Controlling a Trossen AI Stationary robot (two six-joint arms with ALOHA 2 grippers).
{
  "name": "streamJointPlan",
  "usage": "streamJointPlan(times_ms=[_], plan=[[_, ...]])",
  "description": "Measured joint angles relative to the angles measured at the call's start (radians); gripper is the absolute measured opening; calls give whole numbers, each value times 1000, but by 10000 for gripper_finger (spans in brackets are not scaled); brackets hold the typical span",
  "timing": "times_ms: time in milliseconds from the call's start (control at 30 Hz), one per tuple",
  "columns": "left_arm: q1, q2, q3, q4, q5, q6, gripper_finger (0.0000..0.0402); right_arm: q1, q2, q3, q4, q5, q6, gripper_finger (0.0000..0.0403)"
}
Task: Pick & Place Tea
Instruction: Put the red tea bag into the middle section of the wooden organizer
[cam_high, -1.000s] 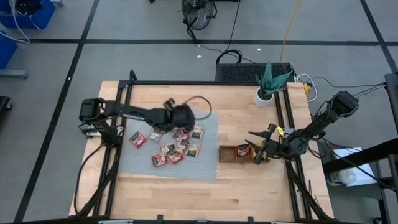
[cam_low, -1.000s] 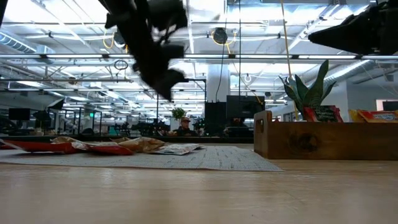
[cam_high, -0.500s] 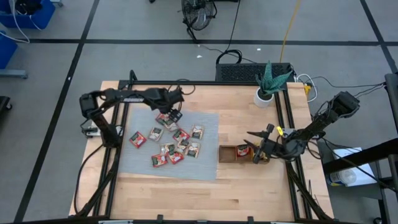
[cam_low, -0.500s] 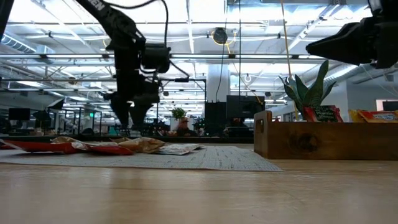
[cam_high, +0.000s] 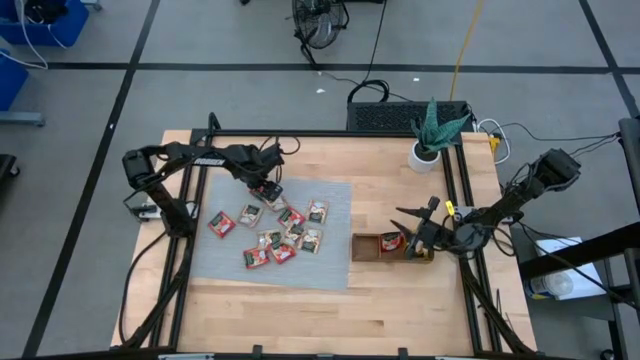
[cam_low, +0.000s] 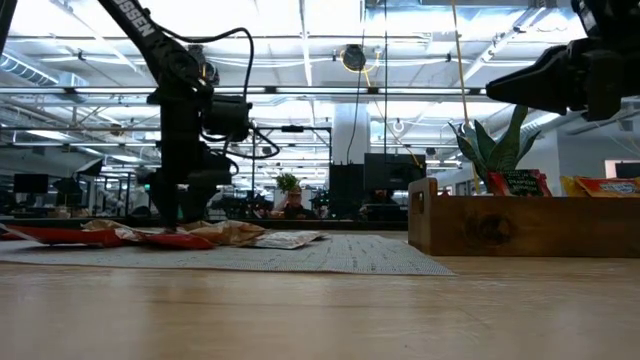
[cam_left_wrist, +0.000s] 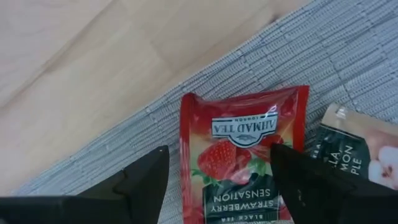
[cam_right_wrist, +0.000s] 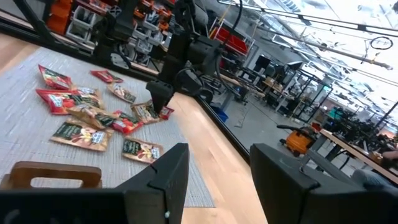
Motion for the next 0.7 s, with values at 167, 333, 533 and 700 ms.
streamJointPlan(times_ms=[167,333,533,700], plan=[[0,2,-1,36,14,20,274,-14,0,0,0,0,7,155],[0,2,-2,42,23,30,231,-16,0,0,-14,0,19,155],[-1,-5,1,38,24,62,134,-16,0,0,-40,0,23,155],[-8,-54,9,31,7,85,49,-16,0,0,-36,0,23,155]])
